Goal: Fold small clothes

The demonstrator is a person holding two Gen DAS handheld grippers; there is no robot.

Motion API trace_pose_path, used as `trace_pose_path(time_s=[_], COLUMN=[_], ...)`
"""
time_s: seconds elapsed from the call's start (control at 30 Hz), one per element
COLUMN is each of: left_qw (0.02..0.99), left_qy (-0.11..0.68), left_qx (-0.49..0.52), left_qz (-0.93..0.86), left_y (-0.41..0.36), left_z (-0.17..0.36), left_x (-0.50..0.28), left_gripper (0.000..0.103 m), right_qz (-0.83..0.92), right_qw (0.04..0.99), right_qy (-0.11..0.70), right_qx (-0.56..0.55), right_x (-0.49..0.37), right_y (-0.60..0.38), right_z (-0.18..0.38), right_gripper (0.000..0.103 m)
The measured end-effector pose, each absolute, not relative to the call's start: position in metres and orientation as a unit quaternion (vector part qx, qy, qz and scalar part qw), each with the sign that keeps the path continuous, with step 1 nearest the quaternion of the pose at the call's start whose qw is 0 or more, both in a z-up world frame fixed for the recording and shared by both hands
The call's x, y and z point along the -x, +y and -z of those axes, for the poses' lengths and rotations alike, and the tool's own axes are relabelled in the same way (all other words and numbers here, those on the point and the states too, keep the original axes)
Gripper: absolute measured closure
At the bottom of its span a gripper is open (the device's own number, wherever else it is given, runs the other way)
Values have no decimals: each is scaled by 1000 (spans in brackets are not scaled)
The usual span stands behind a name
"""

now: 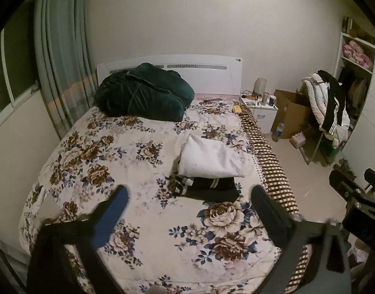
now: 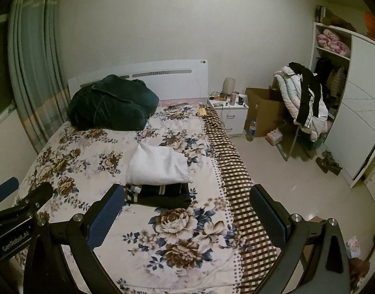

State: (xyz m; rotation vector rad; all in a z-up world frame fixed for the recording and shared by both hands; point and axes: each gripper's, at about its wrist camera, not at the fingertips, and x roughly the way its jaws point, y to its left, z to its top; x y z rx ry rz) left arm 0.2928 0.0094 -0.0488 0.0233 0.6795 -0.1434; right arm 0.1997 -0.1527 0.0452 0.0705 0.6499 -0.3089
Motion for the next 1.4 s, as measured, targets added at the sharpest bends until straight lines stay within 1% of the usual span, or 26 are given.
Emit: trace_pose_path(time_s=[0.37, 1.4], left_qw=[943, 946], left_qy=[328, 320], left_qx=[-17, -21], left_qz=[48, 34], left_y=[10, 17], left_z=[50, 39], left_x=[-280, -265], left_gripper=[0, 0], right_qz=[137, 112], right_qw=[936, 939], right_qy=[322, 323], right_qx=[-36, -32], right_x=[-200, -197], right_y=[-168, -162], right_z=[-40, -34], right_gripper=[0, 0])
